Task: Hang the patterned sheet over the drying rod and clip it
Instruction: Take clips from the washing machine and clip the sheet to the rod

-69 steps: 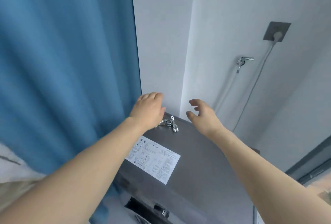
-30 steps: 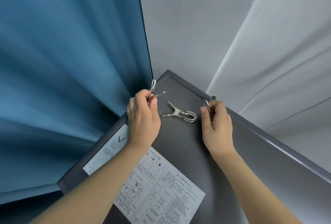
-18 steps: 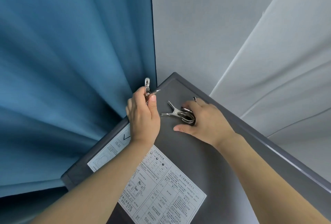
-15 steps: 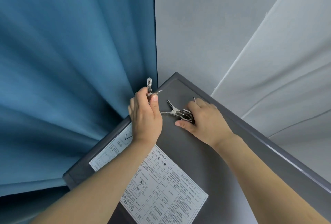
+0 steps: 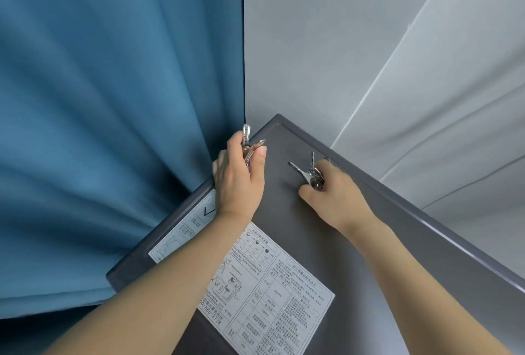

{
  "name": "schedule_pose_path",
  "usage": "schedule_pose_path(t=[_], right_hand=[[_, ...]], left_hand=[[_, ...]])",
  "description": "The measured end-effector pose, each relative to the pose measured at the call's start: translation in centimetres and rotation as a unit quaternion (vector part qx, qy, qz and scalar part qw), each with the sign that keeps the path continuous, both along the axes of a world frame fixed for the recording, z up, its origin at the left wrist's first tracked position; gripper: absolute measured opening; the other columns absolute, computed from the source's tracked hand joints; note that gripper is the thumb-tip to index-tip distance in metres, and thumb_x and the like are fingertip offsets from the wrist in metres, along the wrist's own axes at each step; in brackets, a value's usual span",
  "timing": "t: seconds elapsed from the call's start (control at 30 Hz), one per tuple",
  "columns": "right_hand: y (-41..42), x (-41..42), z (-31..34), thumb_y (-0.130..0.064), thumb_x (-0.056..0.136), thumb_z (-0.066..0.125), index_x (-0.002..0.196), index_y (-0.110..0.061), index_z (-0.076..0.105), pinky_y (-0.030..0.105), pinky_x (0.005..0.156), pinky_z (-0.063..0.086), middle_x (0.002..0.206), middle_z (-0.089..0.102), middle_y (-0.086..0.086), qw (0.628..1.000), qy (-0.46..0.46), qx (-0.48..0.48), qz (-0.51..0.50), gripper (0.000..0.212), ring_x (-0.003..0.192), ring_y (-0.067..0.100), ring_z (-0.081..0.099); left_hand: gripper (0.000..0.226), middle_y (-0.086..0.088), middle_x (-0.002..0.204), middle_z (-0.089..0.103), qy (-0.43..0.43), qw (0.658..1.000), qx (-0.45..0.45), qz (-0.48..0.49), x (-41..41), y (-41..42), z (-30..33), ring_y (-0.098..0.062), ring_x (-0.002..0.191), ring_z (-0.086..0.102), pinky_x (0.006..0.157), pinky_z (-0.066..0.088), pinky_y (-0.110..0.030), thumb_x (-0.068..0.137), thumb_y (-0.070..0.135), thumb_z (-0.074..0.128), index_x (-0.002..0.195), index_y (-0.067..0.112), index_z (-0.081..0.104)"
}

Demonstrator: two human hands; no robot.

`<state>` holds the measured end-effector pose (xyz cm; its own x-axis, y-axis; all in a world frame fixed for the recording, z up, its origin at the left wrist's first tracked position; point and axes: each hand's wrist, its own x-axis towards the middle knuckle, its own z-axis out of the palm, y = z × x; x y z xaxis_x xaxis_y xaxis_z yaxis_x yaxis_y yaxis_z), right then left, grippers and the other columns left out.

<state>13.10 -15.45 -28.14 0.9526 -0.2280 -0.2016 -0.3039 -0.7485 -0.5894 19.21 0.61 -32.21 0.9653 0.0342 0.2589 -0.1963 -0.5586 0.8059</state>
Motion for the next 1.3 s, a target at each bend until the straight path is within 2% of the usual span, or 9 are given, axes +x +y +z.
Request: schedule_pose_path(t=[0.23,0.37,0.47,0.57,0.63,0.73,0.83,1.0,1.3], right_hand=[[2.3,-2.9,3.5,-0.012,0.081,0.056,0.073,-0.016,0.034,0.027,0.050,0.027,0.064,0.037,0.000,0.970,0.031,0.197,-0.142,0.024,0.056,0.019,0.031],[2.4,-5.4,7.2,-0.027,0.081,0.064,0.069,-0.019,0.034,0.030,0.054,0.027,0.059,0.037,-0.002,0.959,-0.025,0.221,-0.175,0.033,0.054,0.019,0.030],[3.1,-7.7,10.4,-0.034,0.082,0.065,0.072,-0.019,0.035,0.029,0.053,0.026,0.059,0.035,-0.001,0.954,-0.035,0.245,-0.172,0.035,0.053,0.018,0.029],[5.1,-10.0,13.8,-0.031,0.085,0.065,0.071,-0.018,0.034,0.025,0.049,0.027,0.053,0.036,-0.003,0.946,-0.038,0.282,-0.155,0.036,0.045,0.014,0.030],[6.9,-11.6,16.0,-0.027,0.086,0.065,0.070,-0.019,0.035,0.024,0.047,0.029,0.050,0.035,-0.007,0.940,-0.045,0.308,-0.141,0.035,0.045,0.014,0.033],[9.3,-13.6,18.7,-0.018,0.086,0.064,0.069,-0.019,0.034,0.020,0.042,0.027,0.047,0.032,-0.009,0.931,-0.069,0.339,-0.113,0.035,0.044,0.013,0.031],[10.7,-15.2,20.7,-0.012,0.085,0.061,0.067,-0.019,0.033,0.019,0.039,0.022,0.045,0.030,-0.009,0.927,-0.081,0.358,-0.083,0.034,0.043,0.013,0.028],[12.1,-17.0,22.1,-0.013,0.085,0.060,0.068,-0.018,0.034,0.024,0.042,0.023,0.051,0.032,-0.003,0.927,-0.088,0.354,-0.088,0.032,0.050,0.018,0.029],[15.2,-19.9,23.7,-0.014,0.085,0.062,0.074,-0.018,0.036,0.029,0.050,0.026,0.053,0.033,-0.003,0.911,-0.126,0.381,-0.094,0.028,0.049,0.016,0.031]], left_hand=[[0.036,-0.001,0.102,0.068,0.030,0.998,0.058,-0.026,-0.9,0.4,1.6,-0.030,0.095,0.054,0.093,0.033,-0.038,0.098,0.043,0.050,0.125,0.020,0.054],[0.023,0.007,0.091,0.061,0.070,0.997,-0.031,0.020,-3.4,1.7,4.6,-0.027,0.093,0.054,0.091,0.042,-0.043,0.098,0.041,0.050,0.107,0.021,0.055],[0.019,0.011,0.095,0.056,0.032,0.998,-0.050,0.024,-6.8,3.2,8.7,-0.017,0.095,0.047,0.093,0.042,-0.044,0.095,0.041,0.054,0.101,0.023,0.060],[0.016,0.012,0.100,0.045,0.013,0.999,-0.005,0.033,-10.9,4.7,13.4,-0.008,0.095,0.035,0.094,0.027,-0.028,0.088,0.045,0.064,0.097,0.033,0.069],[0.012,0.012,0.087,0.043,0.041,0.997,-0.063,0.022,-13.5,5.7,16.9,-0.005,0.082,0.040,0.083,0.030,-0.024,0.086,0.042,0.068,0.094,0.033,0.072],[0.009,0.003,0.062,0.046,0.088,0.974,-0.207,-0.030,-16.7,7.5,21.7,-0.005,0.053,0.042,0.057,0.037,-0.020,0.089,0.027,0.069,0.089,0.018,0.069],[0.013,0.005,0.065,0.061,0.082,0.969,-0.233,-0.027,-19.2,9.6,25.0,-0.006,0.055,0.051,0.060,0.042,-0.022,0.087,0.023,0.070,0.085,0.014,0.061],[0.021,-0.004,0.058,0.060,0.092,0.963,-0.254,0.019,-22.3,12.8,27.9,-0.018,0.048,0.053,0.056,0.049,-0.031,0.081,0.017,0.070,0.083,0.013,0.049],[0.019,-0.014,0.073,0.067,0.146,0.935,-0.315,-0.074,-27.2,16.5,32.3,-0.029,0.061,0.067,0.062,0.053,-0.034,0.090,0.018,0.066,0.095,0.006,0.053]])
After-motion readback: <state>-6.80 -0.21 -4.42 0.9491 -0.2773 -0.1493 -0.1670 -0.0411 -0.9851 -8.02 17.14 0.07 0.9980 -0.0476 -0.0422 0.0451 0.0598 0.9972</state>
